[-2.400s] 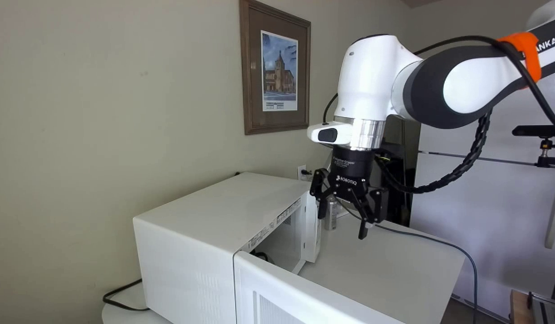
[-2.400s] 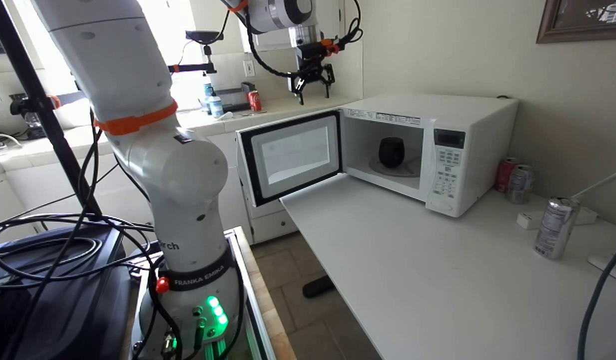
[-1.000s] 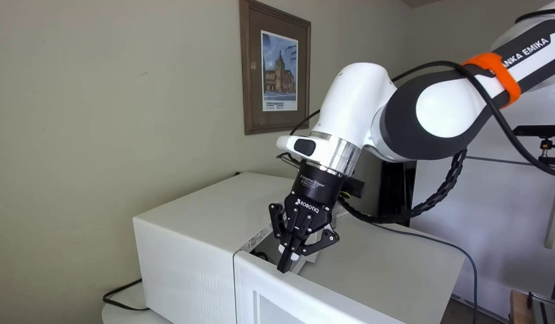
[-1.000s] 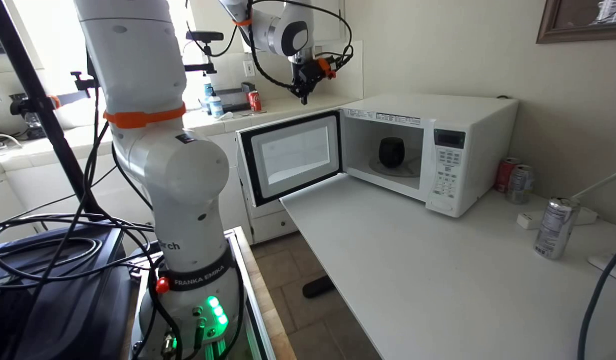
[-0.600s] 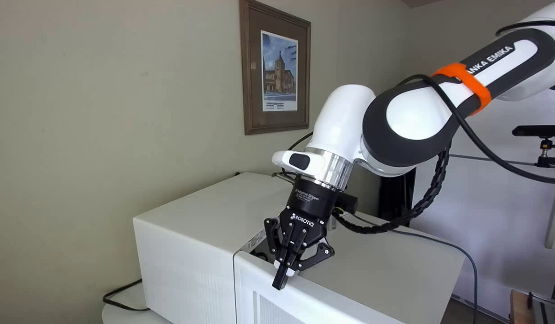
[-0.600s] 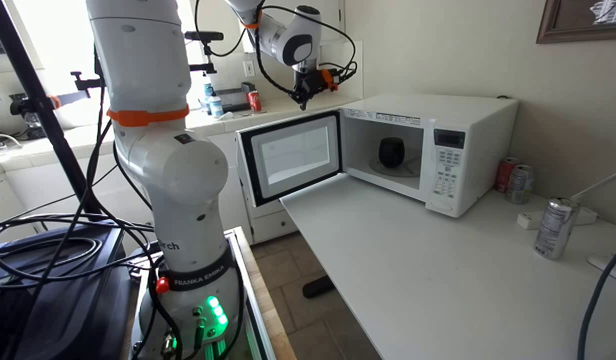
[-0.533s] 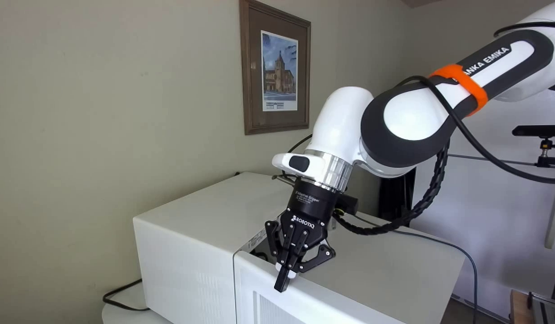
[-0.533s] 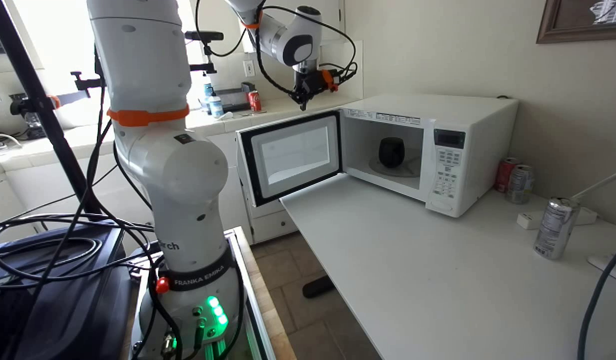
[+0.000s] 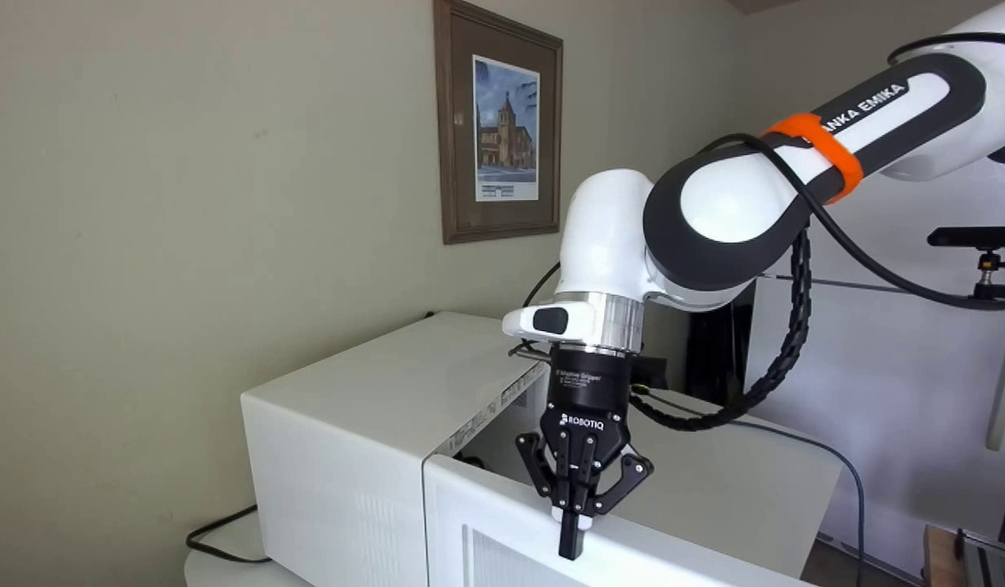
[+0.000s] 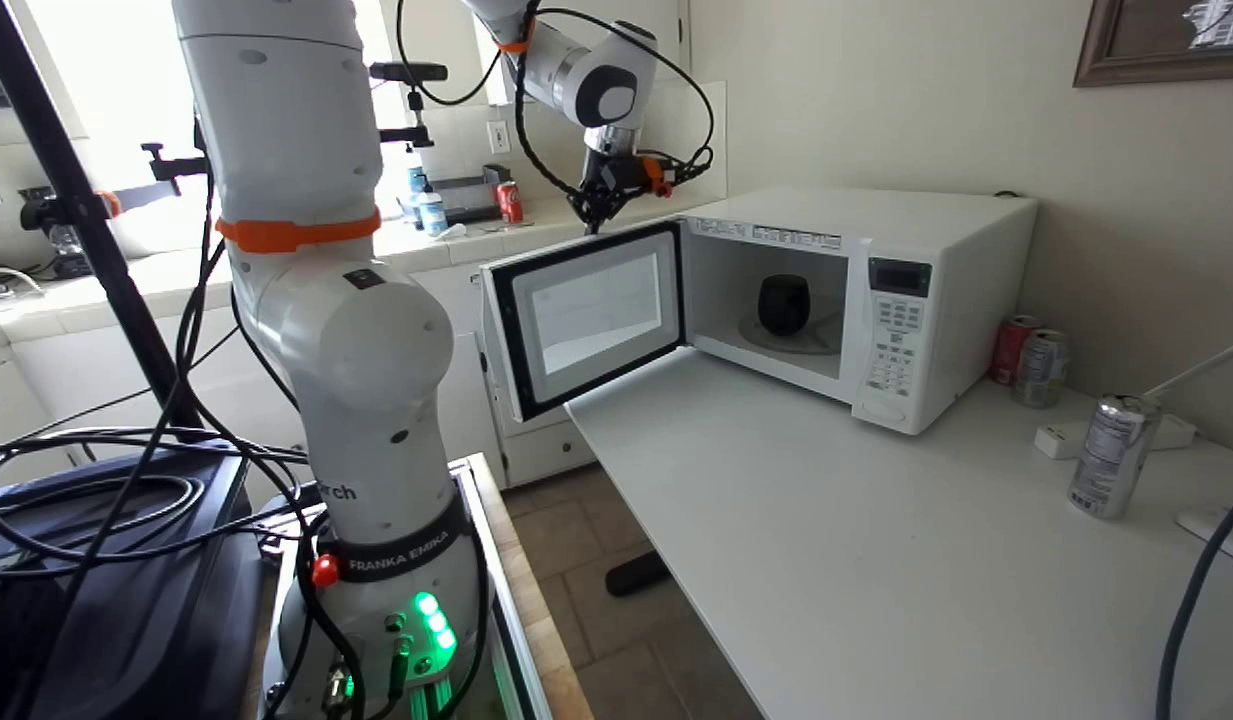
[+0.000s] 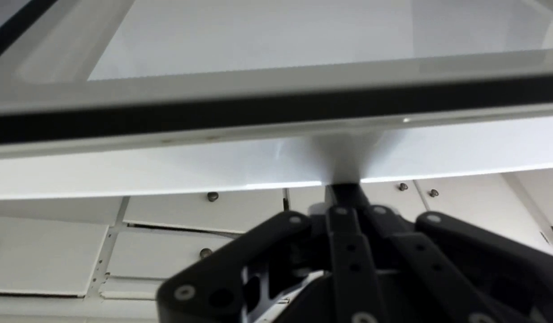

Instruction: Close the door to the microwave

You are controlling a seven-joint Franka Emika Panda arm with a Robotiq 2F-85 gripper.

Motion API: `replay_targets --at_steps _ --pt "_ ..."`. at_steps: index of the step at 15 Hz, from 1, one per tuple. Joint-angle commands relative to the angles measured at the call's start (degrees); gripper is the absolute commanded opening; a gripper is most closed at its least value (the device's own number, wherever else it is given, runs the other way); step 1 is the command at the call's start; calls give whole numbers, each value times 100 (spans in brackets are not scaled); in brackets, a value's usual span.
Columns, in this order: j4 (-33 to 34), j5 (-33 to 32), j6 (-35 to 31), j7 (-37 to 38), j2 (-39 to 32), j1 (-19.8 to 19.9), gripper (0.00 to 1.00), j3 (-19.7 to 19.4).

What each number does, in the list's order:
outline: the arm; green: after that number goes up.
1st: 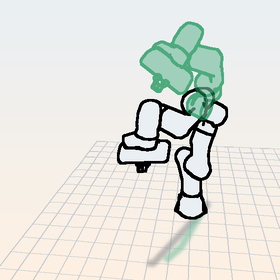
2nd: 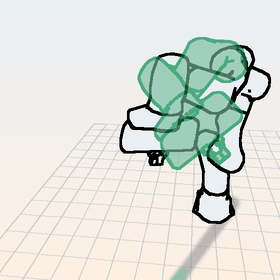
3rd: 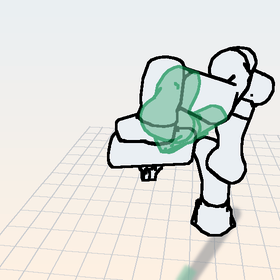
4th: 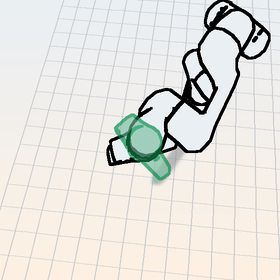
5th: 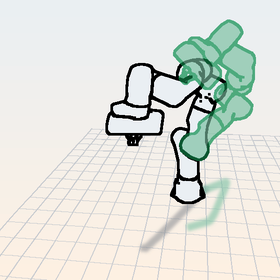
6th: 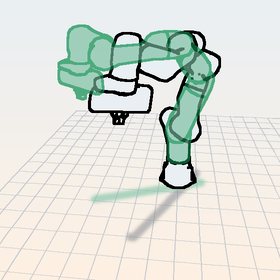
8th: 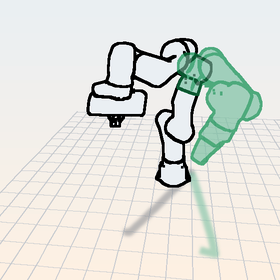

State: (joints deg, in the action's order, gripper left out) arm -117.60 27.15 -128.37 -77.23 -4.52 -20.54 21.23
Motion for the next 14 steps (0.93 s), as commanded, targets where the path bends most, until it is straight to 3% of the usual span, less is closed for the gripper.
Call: replay_targets --at_steps 1,9,14 --pt "-73 -378 798 558 230 104 0 -58" --pt "-209 -1504 2127 2069 518 266 0 -295" --pt "-612 -1924 1938 3129 659 381 0 -447"
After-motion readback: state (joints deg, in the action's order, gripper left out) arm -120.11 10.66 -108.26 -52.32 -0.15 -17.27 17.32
